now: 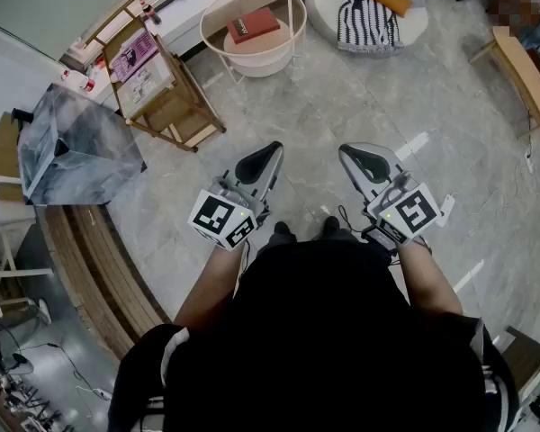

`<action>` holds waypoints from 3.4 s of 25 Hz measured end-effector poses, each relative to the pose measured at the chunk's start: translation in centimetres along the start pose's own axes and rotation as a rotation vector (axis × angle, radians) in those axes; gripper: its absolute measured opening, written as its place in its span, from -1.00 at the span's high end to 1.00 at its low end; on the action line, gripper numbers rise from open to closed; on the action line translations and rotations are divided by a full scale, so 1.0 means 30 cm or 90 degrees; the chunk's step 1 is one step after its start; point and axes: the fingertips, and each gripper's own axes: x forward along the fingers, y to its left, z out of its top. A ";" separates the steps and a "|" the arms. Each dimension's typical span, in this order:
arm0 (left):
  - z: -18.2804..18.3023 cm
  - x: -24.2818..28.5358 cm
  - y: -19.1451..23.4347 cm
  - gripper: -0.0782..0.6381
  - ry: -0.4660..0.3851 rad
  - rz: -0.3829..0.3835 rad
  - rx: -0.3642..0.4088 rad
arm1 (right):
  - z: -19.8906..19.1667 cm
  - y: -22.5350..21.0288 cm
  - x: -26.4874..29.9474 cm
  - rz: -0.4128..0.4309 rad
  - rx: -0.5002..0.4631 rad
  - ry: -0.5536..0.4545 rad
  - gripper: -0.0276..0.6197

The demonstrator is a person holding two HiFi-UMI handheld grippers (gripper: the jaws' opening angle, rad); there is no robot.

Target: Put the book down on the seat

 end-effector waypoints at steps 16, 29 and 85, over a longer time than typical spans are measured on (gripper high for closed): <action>-0.038 0.010 -0.083 0.71 0.017 -0.002 0.020 | -0.027 -0.014 -0.092 0.004 0.007 0.002 0.82; -0.042 0.063 -0.171 0.71 0.019 0.026 0.048 | -0.017 -0.075 -0.184 0.045 0.017 -0.035 0.82; -0.023 0.706 0.825 0.71 0.015 0.129 -0.002 | -0.070 -1.116 0.599 0.055 0.025 0.048 0.82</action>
